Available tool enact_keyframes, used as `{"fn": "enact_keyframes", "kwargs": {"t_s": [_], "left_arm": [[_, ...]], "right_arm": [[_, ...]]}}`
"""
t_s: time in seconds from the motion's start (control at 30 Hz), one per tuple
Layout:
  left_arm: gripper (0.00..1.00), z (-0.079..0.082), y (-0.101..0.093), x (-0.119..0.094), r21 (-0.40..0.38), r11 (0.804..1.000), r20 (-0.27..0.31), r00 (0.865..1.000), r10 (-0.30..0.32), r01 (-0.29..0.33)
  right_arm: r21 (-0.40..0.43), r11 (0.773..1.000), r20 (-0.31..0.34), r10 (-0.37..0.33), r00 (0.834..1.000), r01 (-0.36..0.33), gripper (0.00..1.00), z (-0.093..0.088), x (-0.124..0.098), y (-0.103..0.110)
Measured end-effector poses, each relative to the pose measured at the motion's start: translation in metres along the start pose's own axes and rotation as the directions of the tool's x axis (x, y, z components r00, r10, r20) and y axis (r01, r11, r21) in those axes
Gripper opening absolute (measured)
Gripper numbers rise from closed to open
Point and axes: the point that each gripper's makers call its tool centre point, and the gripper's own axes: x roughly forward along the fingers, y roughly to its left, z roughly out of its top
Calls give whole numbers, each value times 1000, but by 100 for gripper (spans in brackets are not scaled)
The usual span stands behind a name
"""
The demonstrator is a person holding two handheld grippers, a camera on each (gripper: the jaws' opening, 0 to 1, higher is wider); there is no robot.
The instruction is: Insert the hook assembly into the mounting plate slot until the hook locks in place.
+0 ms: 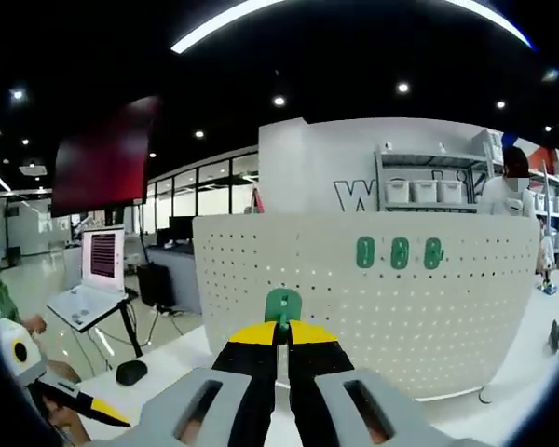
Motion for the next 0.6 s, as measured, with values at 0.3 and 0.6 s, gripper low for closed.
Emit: {"fn": "enact_keyframes", "kwargs": {"t_s": [0.3, 0.6], "left_arm": [[66, -7, 4, -4, 0, 1000, -12, 1000, 15, -15], [67, -7, 2, -5, 3, 1000, -1, 1000, 11, -11]], "right_arm": [[-1, 999, 24, -37, 999, 37, 1, 11, 11, -8], [-1, 997, 69, -72, 995, 73, 1, 29, 26, -15]]}}
